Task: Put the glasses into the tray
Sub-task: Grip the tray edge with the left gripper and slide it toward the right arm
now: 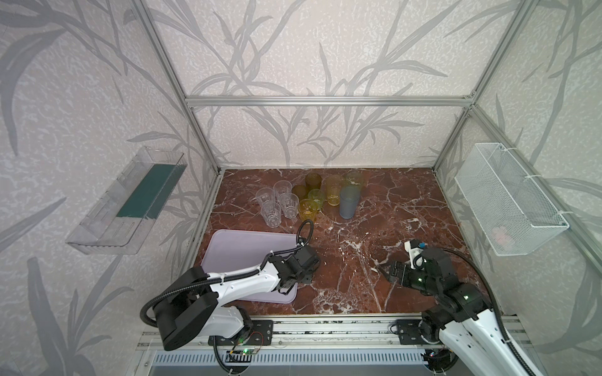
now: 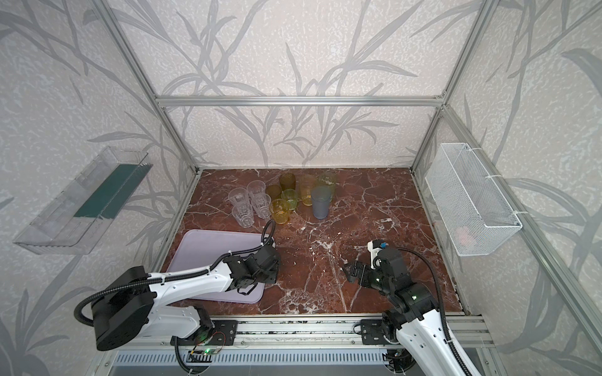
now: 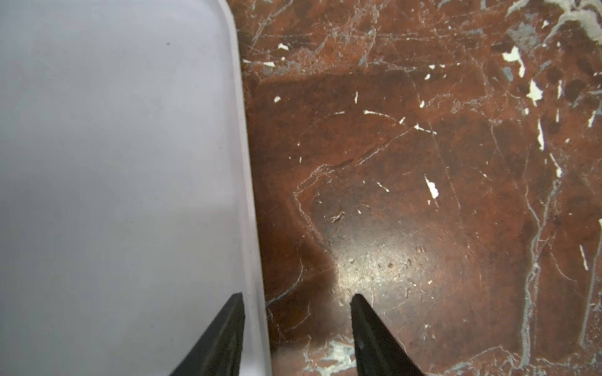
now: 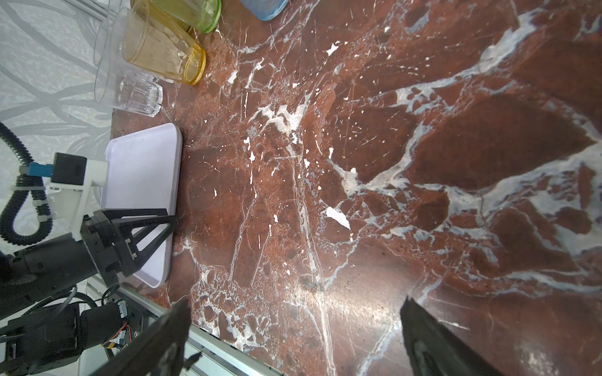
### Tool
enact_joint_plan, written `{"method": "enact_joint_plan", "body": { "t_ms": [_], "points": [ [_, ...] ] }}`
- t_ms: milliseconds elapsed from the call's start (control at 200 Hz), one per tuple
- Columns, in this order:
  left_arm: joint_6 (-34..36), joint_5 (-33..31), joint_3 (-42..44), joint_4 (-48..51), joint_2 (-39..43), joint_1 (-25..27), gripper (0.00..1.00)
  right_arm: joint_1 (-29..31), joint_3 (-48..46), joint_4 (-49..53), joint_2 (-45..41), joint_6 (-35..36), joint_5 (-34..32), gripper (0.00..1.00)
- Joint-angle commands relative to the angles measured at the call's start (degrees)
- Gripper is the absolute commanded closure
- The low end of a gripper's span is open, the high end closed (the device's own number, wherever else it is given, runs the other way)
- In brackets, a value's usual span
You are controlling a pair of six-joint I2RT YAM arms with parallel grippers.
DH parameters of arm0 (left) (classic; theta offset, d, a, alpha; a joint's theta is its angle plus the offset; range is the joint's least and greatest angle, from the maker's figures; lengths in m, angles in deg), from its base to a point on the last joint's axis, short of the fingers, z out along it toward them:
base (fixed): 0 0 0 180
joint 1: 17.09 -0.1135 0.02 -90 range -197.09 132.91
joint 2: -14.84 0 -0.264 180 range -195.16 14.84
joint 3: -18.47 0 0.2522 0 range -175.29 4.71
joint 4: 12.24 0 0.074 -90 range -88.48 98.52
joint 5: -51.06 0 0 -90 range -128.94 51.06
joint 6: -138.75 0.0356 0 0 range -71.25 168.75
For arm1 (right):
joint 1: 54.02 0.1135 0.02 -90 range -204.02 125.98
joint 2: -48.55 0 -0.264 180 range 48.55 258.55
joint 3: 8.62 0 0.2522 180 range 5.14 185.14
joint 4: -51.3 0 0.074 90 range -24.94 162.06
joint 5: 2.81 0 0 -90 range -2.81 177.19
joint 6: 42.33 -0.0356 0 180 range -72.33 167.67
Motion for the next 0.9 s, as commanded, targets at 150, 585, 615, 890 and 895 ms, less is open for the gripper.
{"method": "enact_joint_plan", "body": {
  "t_ms": [150,585,615,890,895],
  "points": [
    [-2.8,-2.3,-0.6,-2.3,-3.5,2.2,0.61,0.3,-1.7,4.1,-3.6,-1.9,-1.2,0.01],
    [-2.5,-0.8,-8.1,-4.3,-13.9,5.4,0.88,0.3,-1.8,7.9,-7.9,-3.4,-3.4,0.01],
    [-2.4,-0.6,-8.8,-4.7,-14.7,5.7,0.89,0.3,-1.7,8.1,-8.0,-3.4,-3.3,0.01],
    [-0.9,3.7,-18.9,-7.7,-23.5,8.1,0.91,0.2,-1.6,8.8,-8.1,-4.0,-4.3,0.01],
    [-0.8,3.8,-19.1,-7.7,-23.6,8.2,0.91,0.3,-1.6,8.8,-8.1,-4.1,-4.3,0.01]
  ]
}}
